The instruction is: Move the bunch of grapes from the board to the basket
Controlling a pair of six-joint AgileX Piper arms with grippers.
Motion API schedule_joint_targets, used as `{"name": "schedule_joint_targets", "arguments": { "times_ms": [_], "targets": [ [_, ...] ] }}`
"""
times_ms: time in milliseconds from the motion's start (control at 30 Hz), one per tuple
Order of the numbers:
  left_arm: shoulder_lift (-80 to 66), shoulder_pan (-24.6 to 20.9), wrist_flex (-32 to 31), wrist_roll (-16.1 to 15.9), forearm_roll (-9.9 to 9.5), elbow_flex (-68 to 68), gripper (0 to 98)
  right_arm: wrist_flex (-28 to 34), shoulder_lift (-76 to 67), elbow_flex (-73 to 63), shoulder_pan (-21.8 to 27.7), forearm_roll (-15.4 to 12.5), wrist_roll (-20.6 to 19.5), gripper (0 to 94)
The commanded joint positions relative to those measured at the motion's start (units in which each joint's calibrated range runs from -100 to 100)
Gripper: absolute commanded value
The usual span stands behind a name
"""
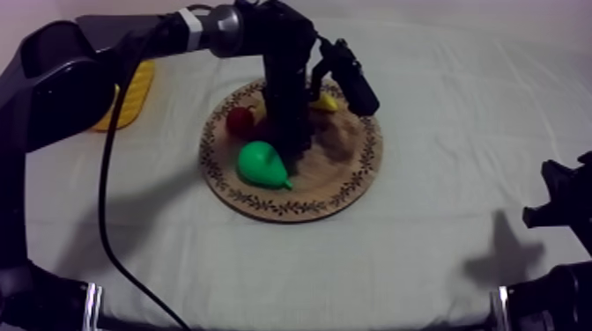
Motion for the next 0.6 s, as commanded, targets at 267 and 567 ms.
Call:
{"name": "schedule_joint_targets", "arguments": {
  "times_ms": [267,567],
  "targets": [
    [-8.1,1.0,1.1,0.2,0.22,2.6,32.6,0.0,0.0,0.0,0.0,0.0,0.0,0.3],
    [-20.6,1.9,6.6,1.0,0.06,-0.2,34.0,0.0,0.0,0.0,0.0,0.0,0.0,0.3]
  ]
}}
